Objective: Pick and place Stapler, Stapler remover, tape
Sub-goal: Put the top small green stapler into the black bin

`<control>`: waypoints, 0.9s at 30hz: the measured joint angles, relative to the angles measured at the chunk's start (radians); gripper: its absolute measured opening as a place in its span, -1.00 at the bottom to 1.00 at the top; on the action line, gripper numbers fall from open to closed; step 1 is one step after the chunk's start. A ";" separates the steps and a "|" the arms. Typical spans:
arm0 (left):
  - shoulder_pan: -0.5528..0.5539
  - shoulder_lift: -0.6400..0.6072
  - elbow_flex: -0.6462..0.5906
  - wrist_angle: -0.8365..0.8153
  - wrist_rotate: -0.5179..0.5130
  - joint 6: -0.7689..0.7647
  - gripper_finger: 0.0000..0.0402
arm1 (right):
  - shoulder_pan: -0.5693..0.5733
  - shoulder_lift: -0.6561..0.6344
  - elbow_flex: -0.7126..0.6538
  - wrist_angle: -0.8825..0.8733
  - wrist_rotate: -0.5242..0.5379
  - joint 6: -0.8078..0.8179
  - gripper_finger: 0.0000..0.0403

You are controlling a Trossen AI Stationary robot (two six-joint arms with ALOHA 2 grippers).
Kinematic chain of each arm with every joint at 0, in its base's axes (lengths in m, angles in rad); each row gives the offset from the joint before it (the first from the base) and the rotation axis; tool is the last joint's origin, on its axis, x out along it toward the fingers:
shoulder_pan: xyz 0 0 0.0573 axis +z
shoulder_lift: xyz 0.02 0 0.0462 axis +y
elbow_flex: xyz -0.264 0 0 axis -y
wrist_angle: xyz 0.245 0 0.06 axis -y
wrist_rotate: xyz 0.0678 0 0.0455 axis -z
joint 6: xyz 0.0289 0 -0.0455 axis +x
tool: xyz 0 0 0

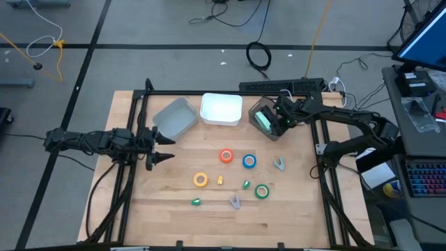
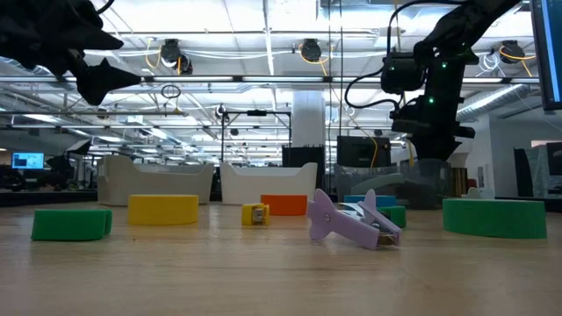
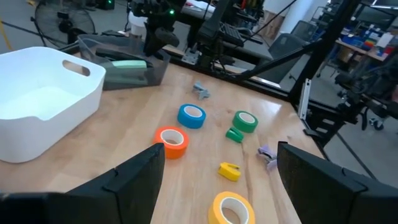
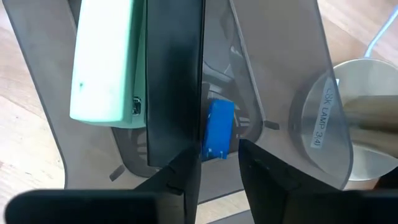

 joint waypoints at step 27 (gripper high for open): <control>0.000 0.001 0.002 -0.002 0.022 -0.073 0.54 | 0.444 -0.269 -0.001 0.588 -0.313 0.079 -0.69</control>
